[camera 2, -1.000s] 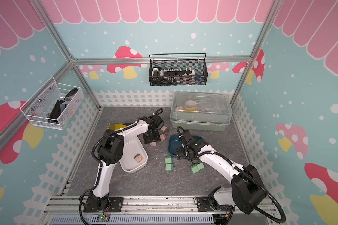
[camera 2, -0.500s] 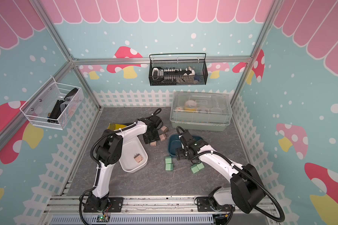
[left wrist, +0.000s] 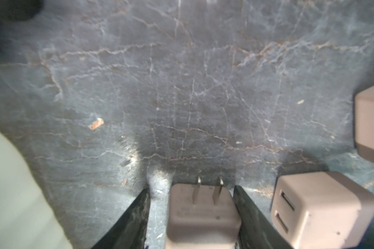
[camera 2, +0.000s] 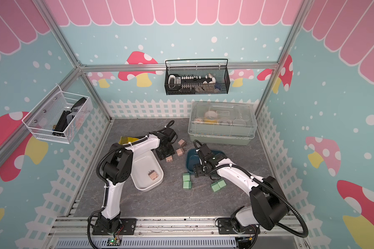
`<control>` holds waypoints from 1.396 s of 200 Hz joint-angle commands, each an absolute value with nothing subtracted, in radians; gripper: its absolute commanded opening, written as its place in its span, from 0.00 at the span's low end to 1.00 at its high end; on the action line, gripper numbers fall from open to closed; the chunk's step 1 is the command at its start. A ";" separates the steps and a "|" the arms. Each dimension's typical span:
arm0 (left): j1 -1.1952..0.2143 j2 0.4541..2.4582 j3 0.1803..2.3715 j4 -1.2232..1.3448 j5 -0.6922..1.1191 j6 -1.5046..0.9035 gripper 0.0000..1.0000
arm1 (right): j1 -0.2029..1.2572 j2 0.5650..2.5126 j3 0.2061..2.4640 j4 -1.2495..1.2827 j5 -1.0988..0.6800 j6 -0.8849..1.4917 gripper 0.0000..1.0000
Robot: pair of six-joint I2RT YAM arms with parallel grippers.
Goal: Place the plugs by color into the storage box
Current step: Pick up the plug from the center of the board.
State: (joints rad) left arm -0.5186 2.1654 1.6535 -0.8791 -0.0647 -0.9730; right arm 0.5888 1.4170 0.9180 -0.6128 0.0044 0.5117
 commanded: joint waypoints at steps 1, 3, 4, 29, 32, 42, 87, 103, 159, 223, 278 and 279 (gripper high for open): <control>-0.526 2.162 1.656 -0.925 -0.110 -0.971 0.65 | 0.584 1.427 0.946 -0.609 0.001 0.492 0.83; -0.527 2.163 1.659 -0.925 -0.114 -0.967 0.66 | 0.584 1.427 0.946 -0.610 0.001 0.492 0.83; -0.528 2.164 1.660 -0.926 -0.116 -0.965 0.66 | 0.583 1.428 0.946 -0.609 0.001 0.493 0.83; -0.550 2.191 1.712 -0.952 -0.139 -0.917 0.66 | 0.584 1.437 0.953 -0.606 0.001 0.488 0.83; -0.551 2.196 1.719 -0.957 -0.140 -0.913 0.66 | 0.584 1.438 0.954 -0.607 0.001 0.488 0.83; -0.557 2.210 1.737 -0.970 -0.142 -0.899 0.65 | 0.584 1.439 0.956 -0.607 0.001 0.486 0.83; -0.568 2.231 1.738 -0.992 -0.152 -0.877 0.59 | 0.583 1.437 0.957 -0.606 0.009 0.479 0.83; -0.569 2.235 1.733 -0.991 -0.152 -0.870 0.56 | 0.584 1.440 0.957 -0.606 0.009 0.477 0.83; -0.568 2.237 1.726 -0.991 -0.149 -0.858 0.46 | 0.583 1.446 0.959 -0.603 0.010 0.474 0.83; -0.568 2.183 1.763 -0.991 -0.175 -0.827 0.44 | 0.582 1.449 0.950 -0.585 0.000 0.492 0.83; -0.568 2.118 1.800 -1.003 -0.195 -0.818 0.43 | 0.582 1.462 0.948 -0.574 -0.014 0.503 0.83; -0.568 2.117 1.800 -1.003 -0.195 -0.818 0.43 | 0.582 1.462 0.948 -0.574 -0.014 0.504 0.83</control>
